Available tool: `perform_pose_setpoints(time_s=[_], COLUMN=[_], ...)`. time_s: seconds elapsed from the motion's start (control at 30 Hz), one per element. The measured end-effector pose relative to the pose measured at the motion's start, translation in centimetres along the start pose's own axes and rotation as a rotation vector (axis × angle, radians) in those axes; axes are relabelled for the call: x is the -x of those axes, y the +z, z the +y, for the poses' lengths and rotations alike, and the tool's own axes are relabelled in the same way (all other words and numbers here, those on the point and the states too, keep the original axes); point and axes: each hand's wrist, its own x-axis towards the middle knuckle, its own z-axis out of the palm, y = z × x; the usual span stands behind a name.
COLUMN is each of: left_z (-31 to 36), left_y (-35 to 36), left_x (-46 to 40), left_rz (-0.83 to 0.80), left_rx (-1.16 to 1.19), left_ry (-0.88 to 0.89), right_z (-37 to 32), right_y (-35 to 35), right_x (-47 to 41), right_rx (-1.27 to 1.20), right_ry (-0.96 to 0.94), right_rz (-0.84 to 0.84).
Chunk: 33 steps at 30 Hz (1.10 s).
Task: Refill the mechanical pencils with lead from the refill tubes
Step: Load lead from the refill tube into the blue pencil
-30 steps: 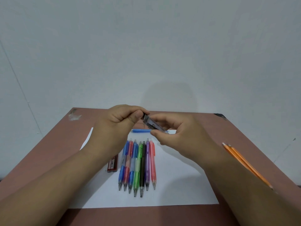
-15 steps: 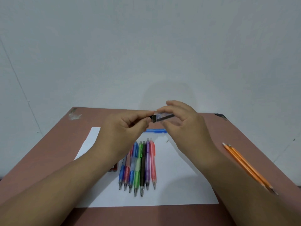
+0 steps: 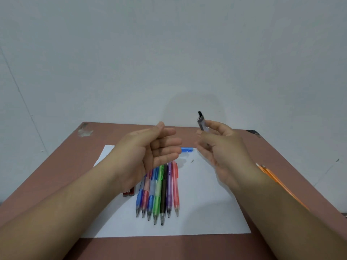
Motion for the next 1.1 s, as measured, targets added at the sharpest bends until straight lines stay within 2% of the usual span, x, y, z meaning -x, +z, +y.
perform_pose_setpoints(time_s=[0.1,0.17,0.23,0.37,0.47,0.8,0.97,1.1], left_z=[0.0,0.2,0.3,0.4,0.4,0.2,-0.5,-0.5], left_y=[-0.1,-0.2,-0.3,-0.4,-0.4,-0.3,-0.2,-0.2], left_x=[-0.1,-0.1,-0.2,0.0,0.0,0.1,0.0,-0.1], left_rz=[-0.035,-0.055,-0.068,-0.122,-0.143,-0.141,-0.087,-0.089], left_rx=[0.076,0.11,0.141,0.193,0.228,0.243,0.119,0.107], left_ry=[-0.071,-0.107,-0.143,-0.221,-0.243,-0.229,-0.151,-0.148], right_z=[0.1,0.2,0.1,-0.1,0.3,0.6,0.7,0.7], right_y=[-0.2,-0.3,-0.2,-0.2,-0.5,-1.0,-1.1,-0.9], right_x=[-0.1,-0.2,-0.1,0.1,-0.6,-1.4,-1.3,-1.1], right_rx=[-0.149,-0.037,0.225,0.782,0.971,1.137,1.101,1.061], right_ry=[0.098,0.003,-0.211,-0.786,-1.044,-1.143,-1.142,-1.12], right_rz=[-0.014,-0.008,-0.016,-0.11,-0.148,-0.126,-0.15,-0.21])
